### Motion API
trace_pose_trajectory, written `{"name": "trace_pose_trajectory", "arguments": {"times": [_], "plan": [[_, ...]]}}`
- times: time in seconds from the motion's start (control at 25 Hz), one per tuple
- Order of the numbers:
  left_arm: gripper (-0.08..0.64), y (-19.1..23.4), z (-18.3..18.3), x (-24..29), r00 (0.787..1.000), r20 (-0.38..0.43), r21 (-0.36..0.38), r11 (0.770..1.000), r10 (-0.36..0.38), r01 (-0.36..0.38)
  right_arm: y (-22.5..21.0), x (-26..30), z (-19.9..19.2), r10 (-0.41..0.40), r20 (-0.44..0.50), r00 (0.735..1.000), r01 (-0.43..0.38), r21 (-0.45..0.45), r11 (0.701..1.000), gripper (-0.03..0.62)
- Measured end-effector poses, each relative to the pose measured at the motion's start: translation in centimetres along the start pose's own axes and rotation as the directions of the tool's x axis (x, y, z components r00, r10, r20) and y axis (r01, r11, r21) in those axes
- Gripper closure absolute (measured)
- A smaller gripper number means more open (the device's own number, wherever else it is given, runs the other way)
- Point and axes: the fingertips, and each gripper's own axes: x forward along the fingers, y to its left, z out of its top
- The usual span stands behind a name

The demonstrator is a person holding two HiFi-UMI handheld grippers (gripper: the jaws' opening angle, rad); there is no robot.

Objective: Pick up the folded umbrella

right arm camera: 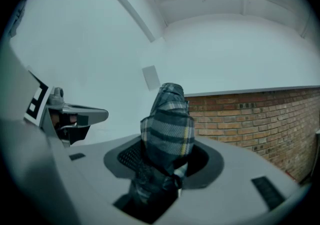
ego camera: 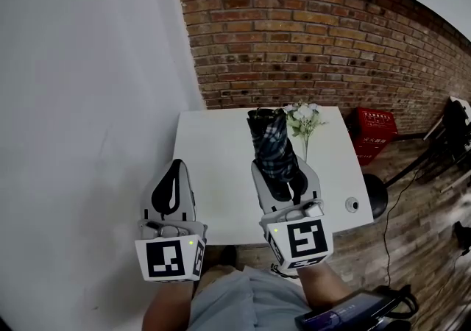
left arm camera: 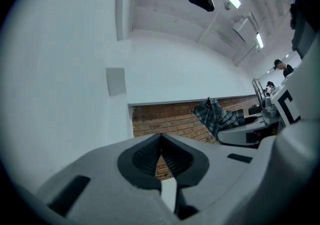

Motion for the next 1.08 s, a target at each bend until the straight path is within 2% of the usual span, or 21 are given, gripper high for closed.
{"name": "trace_pose_trajectory", "arguments": {"times": [1.08], "plan": [[0.554,0.1,-0.7,0.6,1.0,-0.01,0.013,1.0,-0.013,0.013,0.2,0.7,-1.1,0.009,-0.008,1.0,-0.009,0.023,1.0,0.391]]}}
